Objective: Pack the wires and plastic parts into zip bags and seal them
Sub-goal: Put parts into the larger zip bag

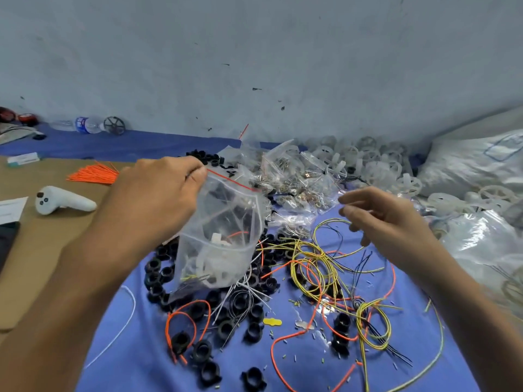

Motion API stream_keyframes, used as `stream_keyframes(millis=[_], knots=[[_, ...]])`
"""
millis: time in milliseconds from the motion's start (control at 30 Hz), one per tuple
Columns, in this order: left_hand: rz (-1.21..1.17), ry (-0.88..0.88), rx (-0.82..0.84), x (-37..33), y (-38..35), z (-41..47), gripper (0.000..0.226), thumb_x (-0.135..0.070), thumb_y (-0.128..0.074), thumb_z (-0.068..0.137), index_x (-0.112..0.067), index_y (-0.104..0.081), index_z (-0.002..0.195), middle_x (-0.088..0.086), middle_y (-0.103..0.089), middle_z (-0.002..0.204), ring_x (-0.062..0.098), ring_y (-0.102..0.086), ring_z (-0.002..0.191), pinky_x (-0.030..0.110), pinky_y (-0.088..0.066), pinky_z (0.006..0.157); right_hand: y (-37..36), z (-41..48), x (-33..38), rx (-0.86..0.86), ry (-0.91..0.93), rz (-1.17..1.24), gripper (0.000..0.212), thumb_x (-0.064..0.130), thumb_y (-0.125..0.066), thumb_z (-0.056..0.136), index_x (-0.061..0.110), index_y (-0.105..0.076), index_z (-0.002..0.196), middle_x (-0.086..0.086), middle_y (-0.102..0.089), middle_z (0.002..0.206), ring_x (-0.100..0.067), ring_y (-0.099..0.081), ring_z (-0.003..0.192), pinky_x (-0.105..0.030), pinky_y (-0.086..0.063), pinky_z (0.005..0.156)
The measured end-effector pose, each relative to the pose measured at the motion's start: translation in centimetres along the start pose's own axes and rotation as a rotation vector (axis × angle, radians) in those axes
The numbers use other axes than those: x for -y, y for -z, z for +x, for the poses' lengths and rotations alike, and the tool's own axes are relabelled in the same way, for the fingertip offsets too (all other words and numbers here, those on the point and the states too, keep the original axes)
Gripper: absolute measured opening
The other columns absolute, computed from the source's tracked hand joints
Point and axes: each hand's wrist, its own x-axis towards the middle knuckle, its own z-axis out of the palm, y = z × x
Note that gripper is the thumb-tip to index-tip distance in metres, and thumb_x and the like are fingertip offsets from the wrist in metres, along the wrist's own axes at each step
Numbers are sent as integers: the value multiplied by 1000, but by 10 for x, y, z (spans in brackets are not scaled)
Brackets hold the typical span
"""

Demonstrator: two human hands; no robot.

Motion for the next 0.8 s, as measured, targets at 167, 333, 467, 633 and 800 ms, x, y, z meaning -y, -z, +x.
stream_keyframes(millis=[167, 333, 467, 633, 800], knots=[[-300, 26, 72, 8, -10, 7, 21, -38, -53, 99, -29, -70, 90, 3, -59, 60, 28, -64, 65, 43, -51, 61, -25, 27, -51, 107, -90, -308, 12, 28, -59, 97, 36, -66, 104, 20, -66, 101, 0, -63, 87, -24, -48, 68], [-383, 36, 21, 9, -17, 6, 17, -50, -50, 91, -46, -66, 96, 4, -60, 63, 19, -58, 57, 38, -48, 58, -86, 79, -91, 346, -17, -599, 23, 19, -52, 99, 13, -72, 109, -6, -63, 124, -25, -56, 118, -32, -44, 87], [-414, 0, 48, 3, -18, 1, 12, -48, -53, 96, -53, -64, 98, 1, -60, 61, 25, -60, 60, 38, -49, 60, -107, 101, -112, 479, -148, -712, 29, 8, -42, 99, -9, -64, 105, -28, -64, 111, -41, -59, 106, -48, -49, 84], [-425, -4, 41, 3, -21, -3, 15, -40, -55, 97, -46, -68, 95, 3, -55, 55, 13, -40, 44, 32, -36, 50, -67, 97, -84, 278, -137, -413, 29, 15, -46, 102, -4, -68, 100, -19, -70, 97, -37, -63, 92, -43, -49, 78], [-438, 27, 62, -4, -28, 3, 20, -38, -54, 99, -37, -72, 91, 3, -48, 50, 10, -36, 41, 29, -32, 49, -12, 61, -24, 87, -41, 195, 28, 10, -49, 101, 16, -71, 117, 6, -74, 111, -12, -66, 106, -21, -53, 81]])
